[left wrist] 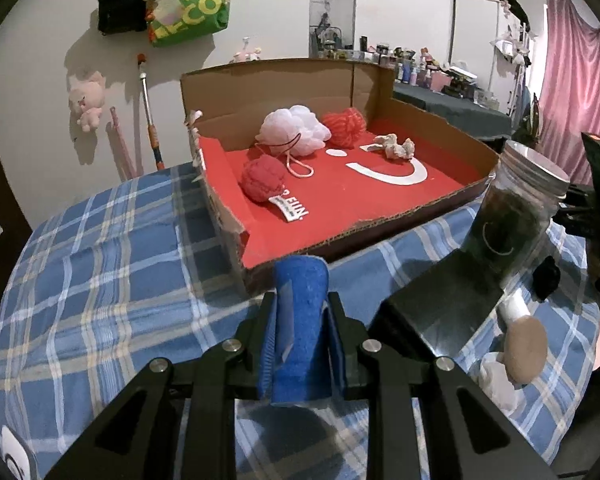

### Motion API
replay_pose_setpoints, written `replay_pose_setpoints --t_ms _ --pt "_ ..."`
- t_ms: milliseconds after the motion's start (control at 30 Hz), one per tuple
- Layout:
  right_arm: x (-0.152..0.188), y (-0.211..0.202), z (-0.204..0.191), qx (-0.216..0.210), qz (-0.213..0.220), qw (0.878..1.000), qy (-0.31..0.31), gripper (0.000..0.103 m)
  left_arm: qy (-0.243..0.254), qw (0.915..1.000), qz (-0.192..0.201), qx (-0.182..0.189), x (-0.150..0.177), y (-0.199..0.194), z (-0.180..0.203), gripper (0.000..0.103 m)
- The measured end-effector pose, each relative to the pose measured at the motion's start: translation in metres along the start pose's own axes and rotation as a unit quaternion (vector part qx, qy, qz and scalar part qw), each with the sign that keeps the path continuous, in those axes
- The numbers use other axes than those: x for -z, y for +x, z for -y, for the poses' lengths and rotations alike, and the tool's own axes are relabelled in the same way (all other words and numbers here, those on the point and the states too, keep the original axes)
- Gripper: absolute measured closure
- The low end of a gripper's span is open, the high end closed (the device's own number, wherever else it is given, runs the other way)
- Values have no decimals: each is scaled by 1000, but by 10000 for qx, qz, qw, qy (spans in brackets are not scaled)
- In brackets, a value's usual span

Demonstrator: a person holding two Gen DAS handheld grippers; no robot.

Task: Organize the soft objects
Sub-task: 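Carry the white scrunchie and blue cloth with both tools into the box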

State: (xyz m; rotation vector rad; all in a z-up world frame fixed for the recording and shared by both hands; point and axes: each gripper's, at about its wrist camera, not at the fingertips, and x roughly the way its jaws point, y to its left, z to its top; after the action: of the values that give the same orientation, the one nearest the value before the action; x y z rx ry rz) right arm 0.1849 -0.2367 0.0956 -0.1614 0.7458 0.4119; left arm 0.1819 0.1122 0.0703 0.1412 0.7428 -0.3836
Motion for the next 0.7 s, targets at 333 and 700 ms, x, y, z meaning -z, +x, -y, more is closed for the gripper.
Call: replay_pose_setpoints --t_ms 333,700 --pt "-26 6 5 -260 17 9995 -165 69 69 9996 82 273 -24 1 0 78" --pt "-93 38 -4 -1136 -114 9934 -104 68 -72 9976 -34 682 -78 17 15 78"
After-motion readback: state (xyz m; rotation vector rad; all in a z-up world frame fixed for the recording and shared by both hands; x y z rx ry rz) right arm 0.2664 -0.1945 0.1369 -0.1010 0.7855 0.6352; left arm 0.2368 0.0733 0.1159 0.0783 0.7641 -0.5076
